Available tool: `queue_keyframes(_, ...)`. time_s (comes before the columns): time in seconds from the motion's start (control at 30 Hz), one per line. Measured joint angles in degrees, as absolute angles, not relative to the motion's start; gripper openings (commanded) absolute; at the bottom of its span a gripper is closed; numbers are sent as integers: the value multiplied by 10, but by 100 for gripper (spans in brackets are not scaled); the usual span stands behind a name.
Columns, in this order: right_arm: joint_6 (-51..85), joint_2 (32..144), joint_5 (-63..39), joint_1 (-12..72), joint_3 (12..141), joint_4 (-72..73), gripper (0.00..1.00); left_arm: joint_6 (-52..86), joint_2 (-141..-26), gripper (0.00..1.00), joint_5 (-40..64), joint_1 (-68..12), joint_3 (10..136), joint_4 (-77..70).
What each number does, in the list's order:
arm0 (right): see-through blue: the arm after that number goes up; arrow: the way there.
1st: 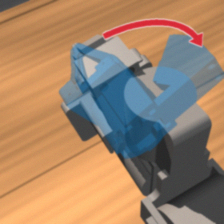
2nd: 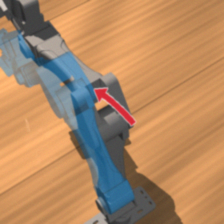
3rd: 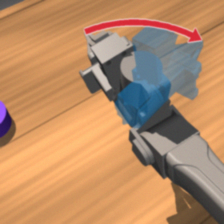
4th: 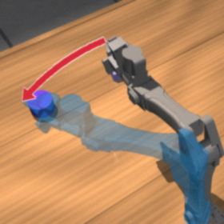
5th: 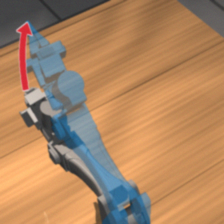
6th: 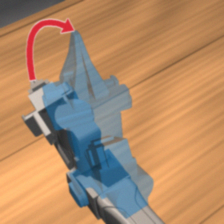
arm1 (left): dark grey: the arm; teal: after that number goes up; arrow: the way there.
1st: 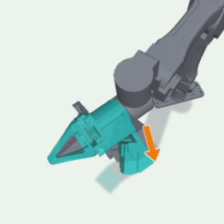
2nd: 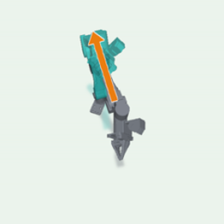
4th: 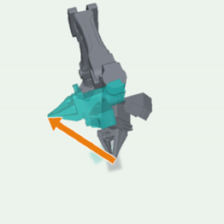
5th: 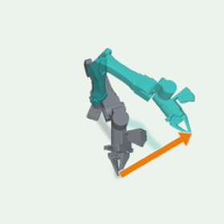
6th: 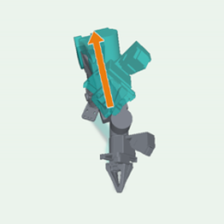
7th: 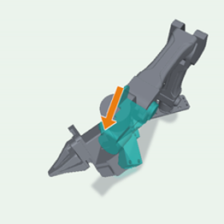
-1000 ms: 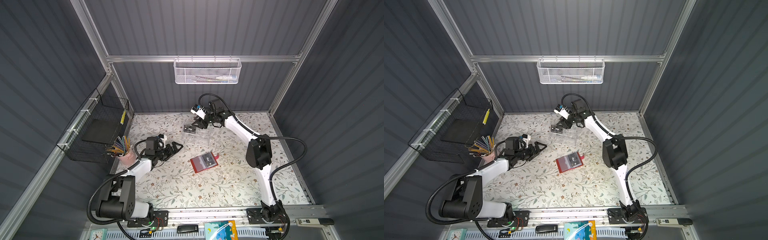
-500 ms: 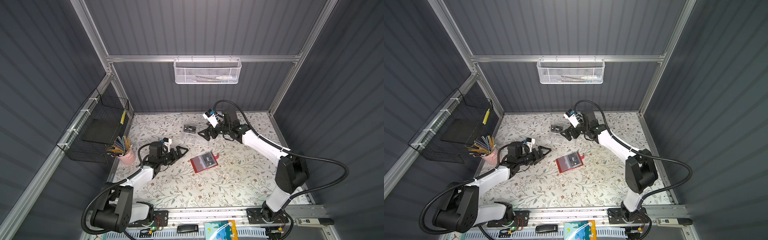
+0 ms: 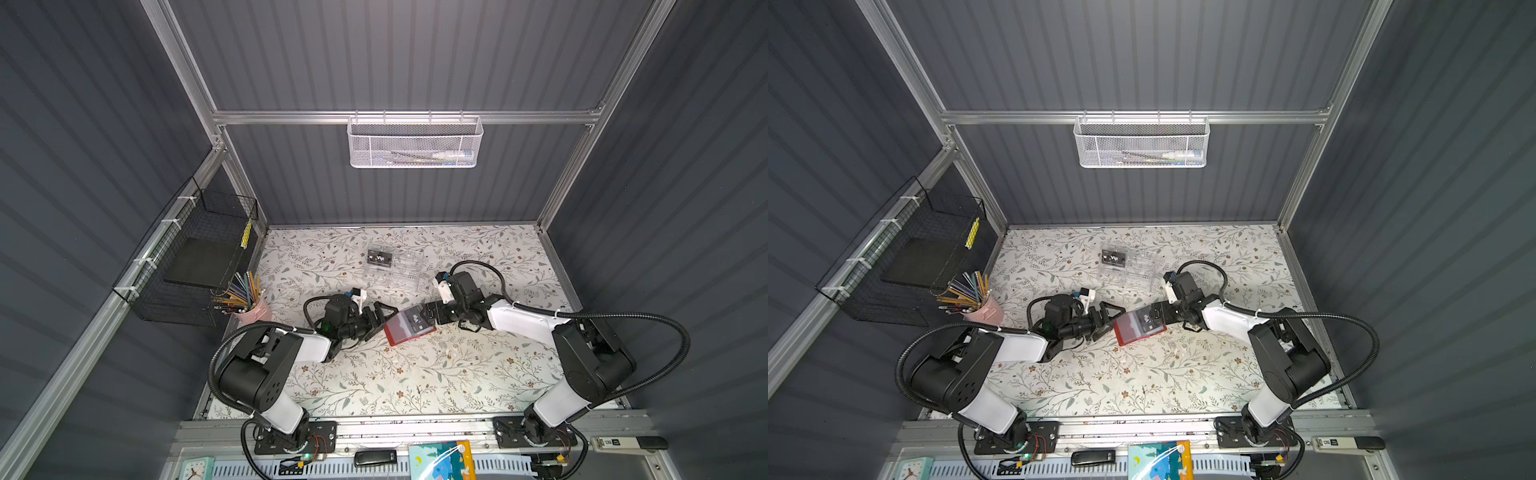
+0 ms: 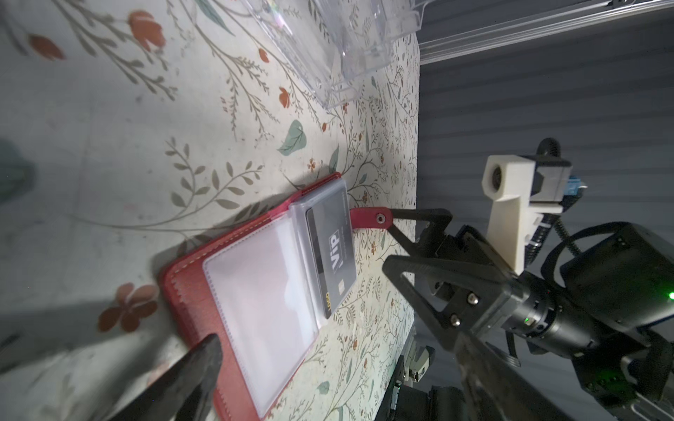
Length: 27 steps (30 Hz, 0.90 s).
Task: Take the credit cards out of the card holder
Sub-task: Take out the credit card from the card slot.
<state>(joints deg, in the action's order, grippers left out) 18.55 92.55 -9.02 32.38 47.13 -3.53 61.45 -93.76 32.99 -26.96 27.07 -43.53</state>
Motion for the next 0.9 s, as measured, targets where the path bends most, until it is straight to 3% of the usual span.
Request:
queue_keyframes(0.57,256,971,-62,352,464,33,33,642,-995,100,306,-307,320,-491)
queue_keyframes(0.9,277,973,-62,364,461,61,13,647,-1027,100,304,-312,340,-496)
